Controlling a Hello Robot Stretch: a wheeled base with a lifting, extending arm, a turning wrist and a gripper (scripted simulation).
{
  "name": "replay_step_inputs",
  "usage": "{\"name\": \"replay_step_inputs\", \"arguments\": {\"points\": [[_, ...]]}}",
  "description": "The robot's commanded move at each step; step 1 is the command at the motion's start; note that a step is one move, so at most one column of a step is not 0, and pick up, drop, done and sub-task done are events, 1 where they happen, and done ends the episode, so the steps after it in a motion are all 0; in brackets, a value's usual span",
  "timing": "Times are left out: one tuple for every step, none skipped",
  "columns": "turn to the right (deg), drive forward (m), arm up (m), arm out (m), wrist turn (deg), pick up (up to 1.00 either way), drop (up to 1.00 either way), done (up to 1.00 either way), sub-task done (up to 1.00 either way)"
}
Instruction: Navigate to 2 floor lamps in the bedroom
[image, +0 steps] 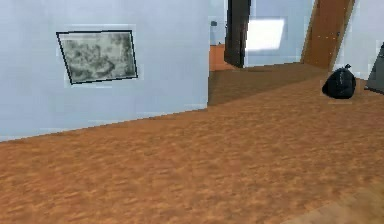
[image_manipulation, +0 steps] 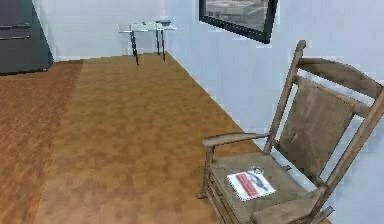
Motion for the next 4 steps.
{"name": "replay_step_inputs", "arguments": {"points": [[12.0, 0.0, 0.0, 0.0, 0.0, 0.0, 0.0, 0.0, 0.0], [0.0, 1.0, 0.0, 0.0, 0.0, 0.0, 0.0, 0.0, 0.0], [3.0, 0.0, 0.0, 0.0, 0.0, 0.0, 0.0, 0.0, 0.0], [0.0, 1.0, 0.0, 0.0, 0.0, 0.0, 0.0, 0.0, 0.0]]}}
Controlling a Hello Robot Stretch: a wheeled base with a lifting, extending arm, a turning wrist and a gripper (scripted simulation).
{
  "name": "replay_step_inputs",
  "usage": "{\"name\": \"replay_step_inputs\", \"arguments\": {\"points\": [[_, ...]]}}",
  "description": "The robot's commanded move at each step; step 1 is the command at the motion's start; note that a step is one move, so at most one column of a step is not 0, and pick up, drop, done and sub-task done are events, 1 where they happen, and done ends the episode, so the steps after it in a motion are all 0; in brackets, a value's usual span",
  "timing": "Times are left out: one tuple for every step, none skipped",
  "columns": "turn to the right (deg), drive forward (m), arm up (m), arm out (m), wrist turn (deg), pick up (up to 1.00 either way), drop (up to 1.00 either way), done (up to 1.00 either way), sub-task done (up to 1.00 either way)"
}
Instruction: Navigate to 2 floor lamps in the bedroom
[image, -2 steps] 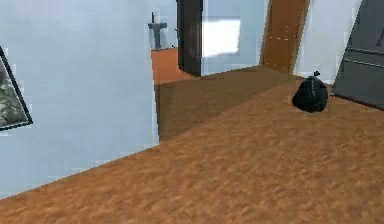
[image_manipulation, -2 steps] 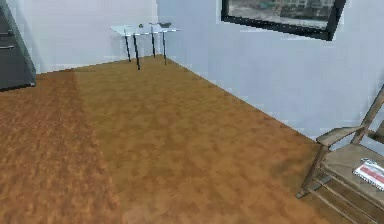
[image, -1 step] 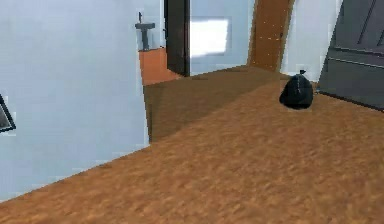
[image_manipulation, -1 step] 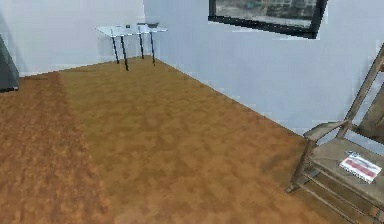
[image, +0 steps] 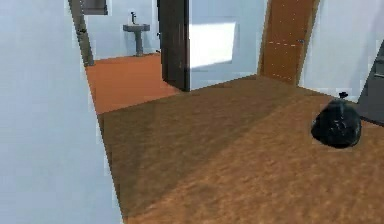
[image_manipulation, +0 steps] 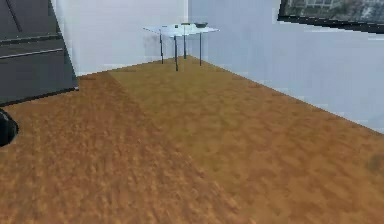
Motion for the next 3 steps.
{"name": "replay_step_inputs", "arguments": {"points": [[0.0, 0.65, 0.0, 0.0, 0.0, 0.0, 0.0, 0.0, 0.0], [-15.0, 0.0, 0.0, 0.0, 0.0, 0.0, 0.0, 0.0, 0.0], [0.0, 1.0, 0.0, 0.0, 0.0, 0.0, 0.0, 0.0, 0.0]]}}
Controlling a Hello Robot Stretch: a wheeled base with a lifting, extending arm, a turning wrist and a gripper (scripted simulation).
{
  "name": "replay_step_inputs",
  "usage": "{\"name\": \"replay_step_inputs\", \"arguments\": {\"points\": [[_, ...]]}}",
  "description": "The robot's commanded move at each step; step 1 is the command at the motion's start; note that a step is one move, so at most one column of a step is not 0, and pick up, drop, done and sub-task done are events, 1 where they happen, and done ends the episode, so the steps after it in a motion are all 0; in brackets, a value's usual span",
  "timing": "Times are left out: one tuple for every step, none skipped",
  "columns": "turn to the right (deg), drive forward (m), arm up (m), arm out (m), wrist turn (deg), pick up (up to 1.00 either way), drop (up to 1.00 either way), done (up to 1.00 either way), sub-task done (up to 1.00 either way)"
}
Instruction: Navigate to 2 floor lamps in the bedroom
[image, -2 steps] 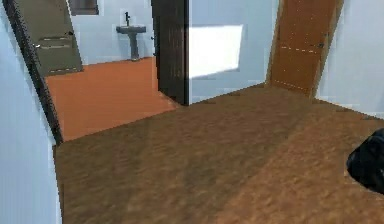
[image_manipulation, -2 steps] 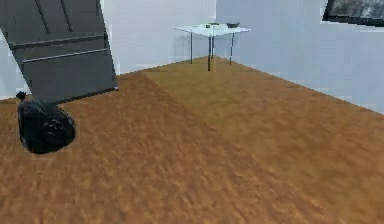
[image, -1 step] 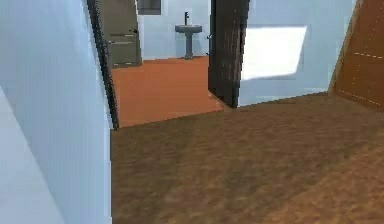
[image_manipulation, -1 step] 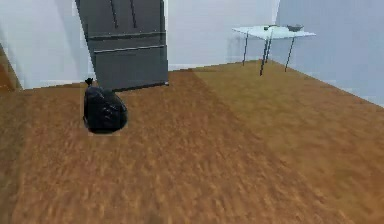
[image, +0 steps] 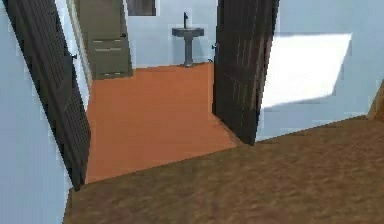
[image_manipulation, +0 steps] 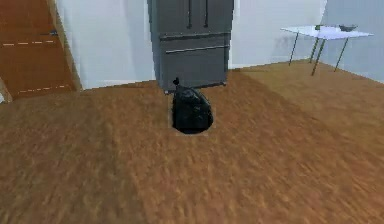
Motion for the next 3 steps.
{"name": "replay_step_inputs", "arguments": {"points": [[-18.0, 0.0, 0.0, 0.0, 0.0, 0.0, 0.0, 0.0, 0.0], [0.0, 0.05, 0.0, 0.0, 0.0, 0.0, 0.0, 0.0, 0.0], [0.0, 1.0, 0.0, 0.0, 0.0, 0.0, 0.0, 0.0, 0.0]]}}
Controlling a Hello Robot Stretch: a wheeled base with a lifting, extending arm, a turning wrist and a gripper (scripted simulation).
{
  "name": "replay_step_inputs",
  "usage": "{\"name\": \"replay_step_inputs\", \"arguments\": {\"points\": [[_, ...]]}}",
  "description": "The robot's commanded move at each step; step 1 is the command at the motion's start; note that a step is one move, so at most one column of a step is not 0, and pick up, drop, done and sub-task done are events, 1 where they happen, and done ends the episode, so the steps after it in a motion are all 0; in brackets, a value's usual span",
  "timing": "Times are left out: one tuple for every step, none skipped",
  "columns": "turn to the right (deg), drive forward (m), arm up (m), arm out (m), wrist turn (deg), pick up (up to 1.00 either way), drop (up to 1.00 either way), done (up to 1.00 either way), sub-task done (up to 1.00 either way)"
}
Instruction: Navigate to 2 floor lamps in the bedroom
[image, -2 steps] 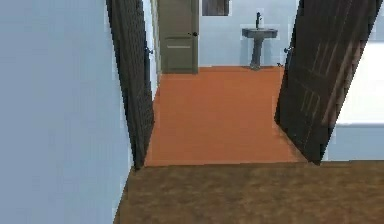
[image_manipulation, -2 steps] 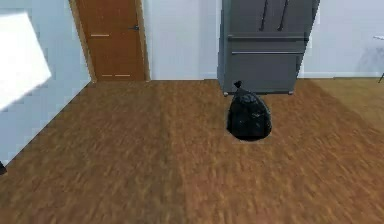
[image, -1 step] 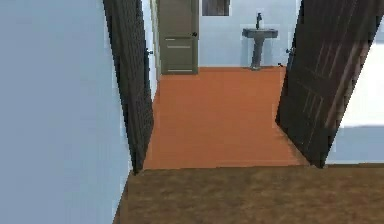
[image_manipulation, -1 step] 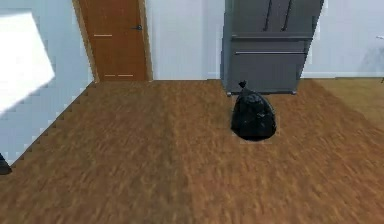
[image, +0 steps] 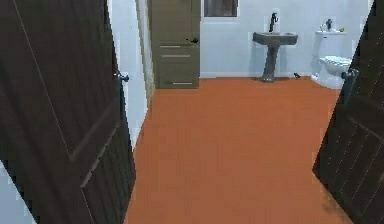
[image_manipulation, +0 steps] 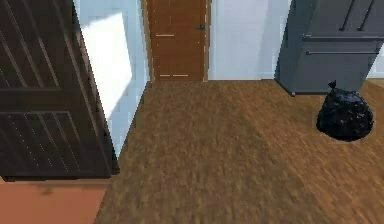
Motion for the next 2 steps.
{"name": "replay_step_inputs", "arguments": {"points": [[-3.0, 0.0, 0.0, 0.0, 0.0, 0.0, 0.0, 0.0, 0.0], [0.0, 1.0, 0.0, 0.0, 0.0, 0.0, 0.0, 0.0, 0.0]]}}
